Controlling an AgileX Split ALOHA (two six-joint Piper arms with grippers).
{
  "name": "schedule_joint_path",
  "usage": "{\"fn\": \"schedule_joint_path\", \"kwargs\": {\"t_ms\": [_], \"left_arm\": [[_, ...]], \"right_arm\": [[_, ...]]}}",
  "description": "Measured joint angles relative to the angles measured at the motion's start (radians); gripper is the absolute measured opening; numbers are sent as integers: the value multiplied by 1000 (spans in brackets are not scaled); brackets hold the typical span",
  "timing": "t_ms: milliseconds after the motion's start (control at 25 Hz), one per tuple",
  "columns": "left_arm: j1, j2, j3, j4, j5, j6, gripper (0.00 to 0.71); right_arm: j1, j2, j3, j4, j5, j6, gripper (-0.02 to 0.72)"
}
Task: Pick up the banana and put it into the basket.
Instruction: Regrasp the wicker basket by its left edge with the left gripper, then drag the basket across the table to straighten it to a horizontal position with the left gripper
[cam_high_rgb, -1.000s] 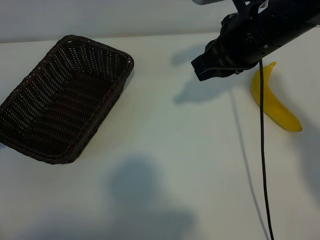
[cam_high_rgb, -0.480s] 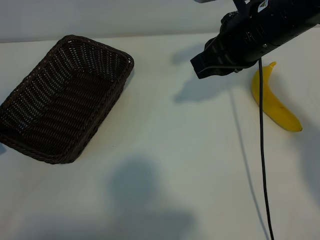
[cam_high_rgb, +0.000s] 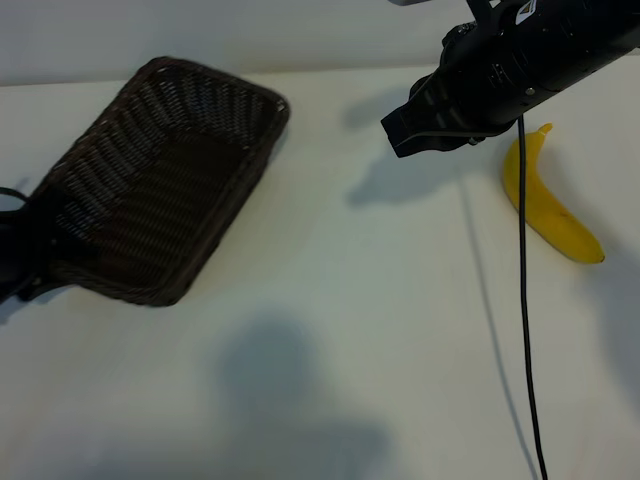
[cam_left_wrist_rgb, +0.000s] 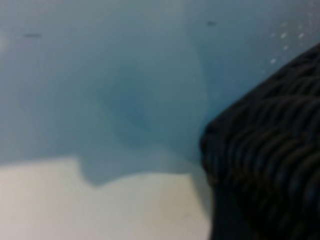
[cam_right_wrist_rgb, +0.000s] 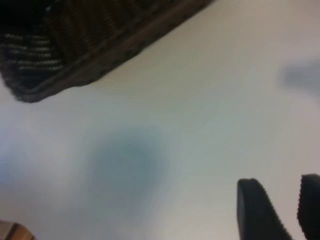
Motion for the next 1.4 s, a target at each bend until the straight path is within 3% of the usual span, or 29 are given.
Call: {"fn": "schedule_joint_path", "kwargs": {"t_ms": [240, 360, 600, 920, 1120, 1400], "left_arm": [[-22, -17, 2, 1, 6, 7, 328], [-23, -50, -13, 64, 69, 27, 328], [-25, -123, -211, 302, 385, -83, 328], [-37, -116, -530, 566, 677, -215, 328], [-137, -38, -646, 642, 772, -219, 328], [-278, 107, -735, 672, 753, -198, 328]], "right_arm": [[0, 0, 0, 0, 1, 0, 251], [0, 0, 0, 0, 0, 0, 251], [0, 0, 0, 0, 8, 0, 251], [0, 0, 0, 0, 11, 0, 251], [0, 0, 0, 0, 11, 0, 251], [0, 0, 0, 1, 16, 0, 251]]}}
